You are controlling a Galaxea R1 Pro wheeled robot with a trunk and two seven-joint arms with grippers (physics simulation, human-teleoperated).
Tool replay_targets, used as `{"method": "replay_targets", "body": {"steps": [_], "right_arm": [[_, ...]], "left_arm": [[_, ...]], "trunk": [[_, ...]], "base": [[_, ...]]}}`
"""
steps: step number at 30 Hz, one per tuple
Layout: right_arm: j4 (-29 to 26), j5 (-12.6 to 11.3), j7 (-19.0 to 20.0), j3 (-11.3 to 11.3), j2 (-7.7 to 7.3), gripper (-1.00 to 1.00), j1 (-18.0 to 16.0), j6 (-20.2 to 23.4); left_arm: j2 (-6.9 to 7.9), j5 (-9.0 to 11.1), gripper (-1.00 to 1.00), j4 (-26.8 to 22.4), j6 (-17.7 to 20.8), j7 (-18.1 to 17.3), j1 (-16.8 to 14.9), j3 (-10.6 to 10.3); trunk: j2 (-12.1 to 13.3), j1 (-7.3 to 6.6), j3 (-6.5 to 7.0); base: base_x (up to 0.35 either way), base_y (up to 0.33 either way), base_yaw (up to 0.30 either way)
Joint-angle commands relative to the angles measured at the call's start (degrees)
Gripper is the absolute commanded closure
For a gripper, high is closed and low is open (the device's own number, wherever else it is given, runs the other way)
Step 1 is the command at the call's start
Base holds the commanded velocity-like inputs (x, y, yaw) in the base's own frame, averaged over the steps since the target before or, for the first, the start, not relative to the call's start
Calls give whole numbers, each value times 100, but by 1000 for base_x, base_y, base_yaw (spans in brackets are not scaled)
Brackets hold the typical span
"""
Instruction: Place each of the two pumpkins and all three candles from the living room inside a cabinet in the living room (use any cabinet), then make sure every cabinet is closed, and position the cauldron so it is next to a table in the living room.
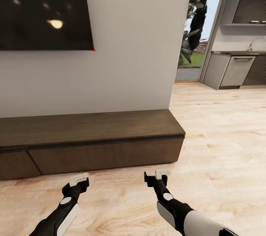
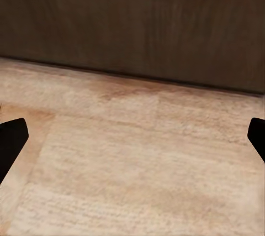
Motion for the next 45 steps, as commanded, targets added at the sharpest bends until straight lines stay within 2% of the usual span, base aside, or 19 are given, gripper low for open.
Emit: {"method": "replay_targets", "body": {"steps": [1,6,8,14,16,17,18,19,20,23,25,28,31,39,45], "right_arm": [[0,-45,-37,48,-2,-100,-5,-17],[0,-71,-49,43,-3,-100,-8,44],[-16,-75,-55,35,-16,-100,-11,187],[-61,-95,-46,33,-51,-100,-13,253],[-72,-90,-48,34,-55,-100,-13,222],[-72,-92,-52,32,-55,-100,-13,208],[-71,-96,-56,31,-56,-100,-13,203],[-71,-99,-59,30,-56,-100,-13,236],[-68,-101,-60,30,-54,-100,-13,257],[-52,-125,-54,29,-59,-100,-13,296],[-50,-249,-48,31,-58,-100,-13,299],[-56,-580,-44,42,-57,-100,-13,303],[-41,-703,-43,46,-54,-100,-13,306],[-10,-723,-43,47,-46,-100,3,309],[18,-746,-43,47,-17,-100,21,315]], "left_arm": [[10,61,-100,9,3,51,-3,-39],[4,84,-100,-1,235,54,-2,-33],[2,94,-100,10,444,51,1,-33],[-23,152,-100,72,562,49,46,-40],[-30,290,-100,183,567,47,57,-40],[-25,424,-100,266,565,45,59,-40],[-20,573,-100,337,563,41,61,-38],[-7,901,-100,452,559,36,63,-40],[-4,1027,-100,491,556,34,63,-41],[-3,1217,-100,549,559,38,59,-48],[-17,1249,-100,566,565,44,57,-59],[-44,1246,-100,671,569,45,55,-87],[-22,1261,-100,740,569,40,55,-90],[-45,1277,-100,858,572,40,56,-90],[-62,1271,-100,1129,565,33,56,-92]], "trunk": [[-1,-4,18],[28,-28,126],[109,-71,162],[349,-203,269],[430,-247,305],[470,-269,323],[510,-291,341],[550,-313,359],[590,-335,377],[710,-401,431],[710,-401,431],[710,-401,431],[831,-467,485],[1151,-643,629],[1392,-774,736]], "base": [[0,0,0],[0,0,0],[0,0,0],[0,0,0],[0,0,0],[0,0,0],[0,0,0],[0,0,0],[0,0,0],[0,0,0],[0,0,0],[0,0,0],[0,0,0],[0,0,0],[0,0,0]]}}
